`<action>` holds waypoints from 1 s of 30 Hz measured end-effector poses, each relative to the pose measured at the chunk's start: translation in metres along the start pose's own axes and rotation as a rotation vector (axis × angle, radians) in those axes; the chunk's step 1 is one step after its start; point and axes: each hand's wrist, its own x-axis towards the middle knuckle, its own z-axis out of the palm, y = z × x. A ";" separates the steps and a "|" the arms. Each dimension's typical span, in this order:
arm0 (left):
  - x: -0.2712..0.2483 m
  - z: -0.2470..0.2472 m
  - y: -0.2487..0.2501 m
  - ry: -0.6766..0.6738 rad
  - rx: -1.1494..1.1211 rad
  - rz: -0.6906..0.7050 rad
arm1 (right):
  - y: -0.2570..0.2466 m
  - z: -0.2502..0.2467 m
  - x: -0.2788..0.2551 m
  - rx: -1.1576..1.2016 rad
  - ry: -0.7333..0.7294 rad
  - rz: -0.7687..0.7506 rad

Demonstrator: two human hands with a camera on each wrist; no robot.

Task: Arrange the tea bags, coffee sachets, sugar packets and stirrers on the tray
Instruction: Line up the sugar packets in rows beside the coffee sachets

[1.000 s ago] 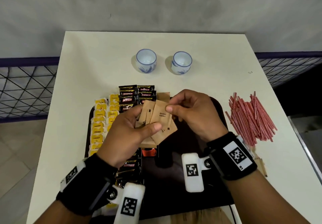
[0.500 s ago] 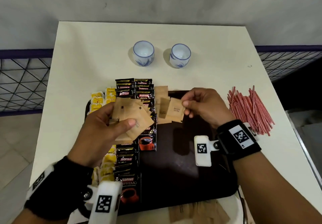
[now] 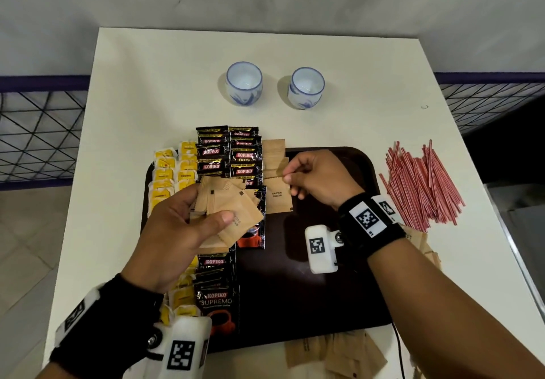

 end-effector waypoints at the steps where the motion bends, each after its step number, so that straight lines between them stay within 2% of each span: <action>1: 0.000 0.000 0.000 -0.001 -0.004 -0.001 | 0.000 0.001 0.001 -0.005 0.008 -0.006; 22: 0.002 0.007 0.003 -0.003 0.008 -0.005 | 0.010 0.010 0.009 -0.013 0.130 -0.003; 27: 0.003 0.010 0.006 0.004 0.007 0.005 | -0.004 0.005 -0.010 -0.042 0.253 -0.034; 30: 0.004 0.013 0.006 0.010 0.000 0.014 | -0.015 0.005 -0.033 0.047 0.226 -0.076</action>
